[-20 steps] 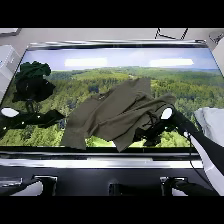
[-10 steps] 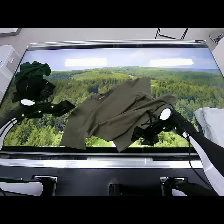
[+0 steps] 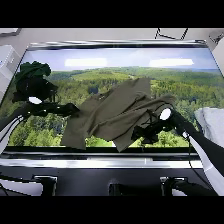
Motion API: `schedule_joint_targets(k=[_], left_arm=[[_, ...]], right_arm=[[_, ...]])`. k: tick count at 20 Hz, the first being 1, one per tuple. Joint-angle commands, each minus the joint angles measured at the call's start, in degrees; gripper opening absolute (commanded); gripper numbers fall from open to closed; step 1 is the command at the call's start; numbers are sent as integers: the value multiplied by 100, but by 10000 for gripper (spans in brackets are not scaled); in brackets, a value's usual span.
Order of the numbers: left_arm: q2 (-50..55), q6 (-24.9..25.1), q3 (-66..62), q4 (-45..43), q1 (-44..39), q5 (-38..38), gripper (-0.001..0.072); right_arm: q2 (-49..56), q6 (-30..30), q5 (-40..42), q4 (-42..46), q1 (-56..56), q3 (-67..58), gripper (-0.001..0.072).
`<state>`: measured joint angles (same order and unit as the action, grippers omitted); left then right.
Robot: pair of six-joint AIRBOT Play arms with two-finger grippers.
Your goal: Fold the clothes and pants, and hang the long-sleeved shirts on hangers.
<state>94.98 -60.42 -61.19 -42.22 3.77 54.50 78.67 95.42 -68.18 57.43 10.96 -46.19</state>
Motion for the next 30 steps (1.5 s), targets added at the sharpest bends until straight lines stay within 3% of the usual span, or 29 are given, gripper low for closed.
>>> schedule_joint_targets(k=[1,2,3,8,13,16,17,19,20,21,24,28,30], left_arm=[[39,-35,-9,-131,-214,356,277],[37,-125,-11,-131,-219,356,127],[33,-133,-11,-131,-199,389,37],[-109,-129,-42,-131,-46,691,23],[-409,-133,-39,-131,7,813,24],[-540,-179,-42,-131,17,809,23],[-575,-205,-44,-131,42,813,24],[-654,-402,-44,-122,111,831,24],[-713,-413,-52,-85,162,881,24],[-778,-415,-76,-57,212,929,24],[-1215,-415,-319,0,398,1047,23],[-2317,-479,-1572,494,988,1045,23],[-3021,-472,-2682,1005,1397,826,24]], right_arm=[[-4,-13,-199,4,7,2,631],[-4,-22,-293,11,7,4,631],[-4,-33,-367,11,7,4,632],[-4,-190,-227,-435,7,391,662],[-2,-789,745,-2028,61,739,676],[116,-592,1167,-2083,793,739,671],[216,-444,1316,-2094,1062,739,627],[291,-271,1530,-2184,1375,734,417],[273,-317,1561,-2240,1456,699,192],[273,-326,1443,-2225,1453,608,39],[9,-588,774,-1692,1134,-90,36],[-1270,-98,42,507,-166,-2221,36],[-2013,-118,114,1526,-916,-3707,37]])
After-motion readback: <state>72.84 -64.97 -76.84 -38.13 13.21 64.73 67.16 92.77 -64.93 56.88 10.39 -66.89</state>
